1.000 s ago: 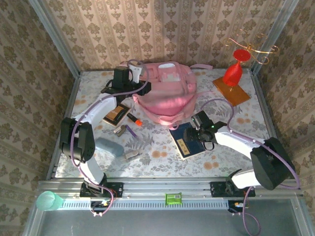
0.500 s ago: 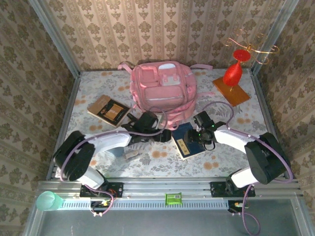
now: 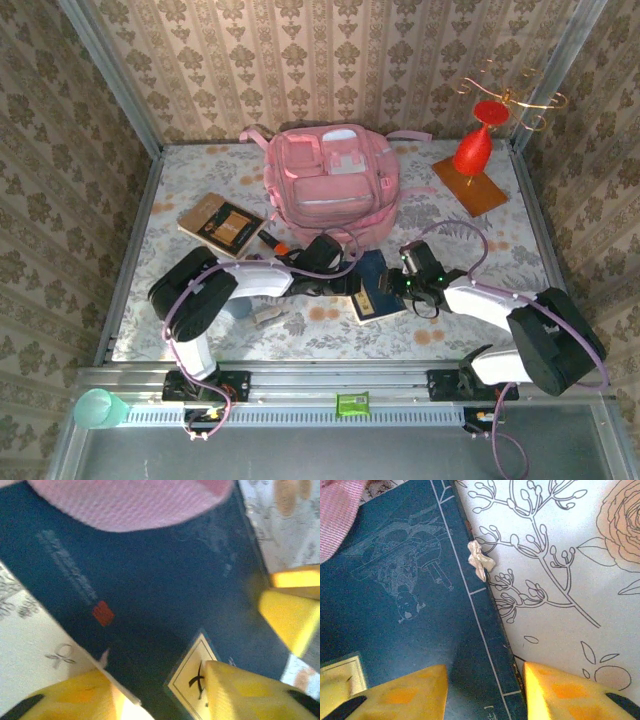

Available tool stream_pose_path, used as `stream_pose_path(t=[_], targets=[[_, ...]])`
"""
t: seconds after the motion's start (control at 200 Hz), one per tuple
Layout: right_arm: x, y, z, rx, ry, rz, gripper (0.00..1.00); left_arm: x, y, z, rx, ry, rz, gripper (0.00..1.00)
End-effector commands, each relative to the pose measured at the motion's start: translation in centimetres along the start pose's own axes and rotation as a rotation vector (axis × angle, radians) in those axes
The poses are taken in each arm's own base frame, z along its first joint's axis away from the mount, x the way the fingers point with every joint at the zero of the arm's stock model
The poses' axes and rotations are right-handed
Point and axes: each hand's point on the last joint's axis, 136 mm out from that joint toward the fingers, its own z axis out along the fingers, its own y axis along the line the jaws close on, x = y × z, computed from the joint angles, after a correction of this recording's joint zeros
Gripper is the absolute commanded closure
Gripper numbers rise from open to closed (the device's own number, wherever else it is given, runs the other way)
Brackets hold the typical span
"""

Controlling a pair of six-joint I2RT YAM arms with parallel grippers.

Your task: Pack the student bag

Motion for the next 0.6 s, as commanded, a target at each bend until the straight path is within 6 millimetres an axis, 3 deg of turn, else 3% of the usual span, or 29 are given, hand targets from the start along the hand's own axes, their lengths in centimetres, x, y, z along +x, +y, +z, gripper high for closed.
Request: stream_pose_path(t=[0.0, 0.18, 0.3, 0.36, 0.485, 0.595], targets=[[4.4, 3.2, -0.5, -0.166, 0.177, -0.002, 0.57, -0.7, -3.7, 0.6, 0.114, 0.004, 0.042, 0.69], [3.9, 1.7, -2.1, -0.087, 0.151, -0.073, 0.53, -0.3, -4.1, -0.8, 0.110, 0.006, 0.051, 1.00], [2.8, 0.8, -4.0, -0.070, 0.134, -0.095, 0.33, 1.0, -5.3, -4.1, 0.181, 0.012, 0.082, 1.00], [2.4, 1.5, -4.8, -0.137, 0.132, -0.091, 0.24, 1.4, -6.3, -6.0, 0.235, -0.008, 0.112, 1.00], [1.8, 4.9, -6.3, -0.361, 0.123, -0.075, 0.12, -0.3, -8.9, -10.4, 0.352, -0.126, 0.164, 1.00], [1.2, 8.1, -7.2, -0.557, 0.107, -0.076, 0.08, -2.0, -10.1, -12.3, 0.431, -0.176, 0.176, 1.00]])
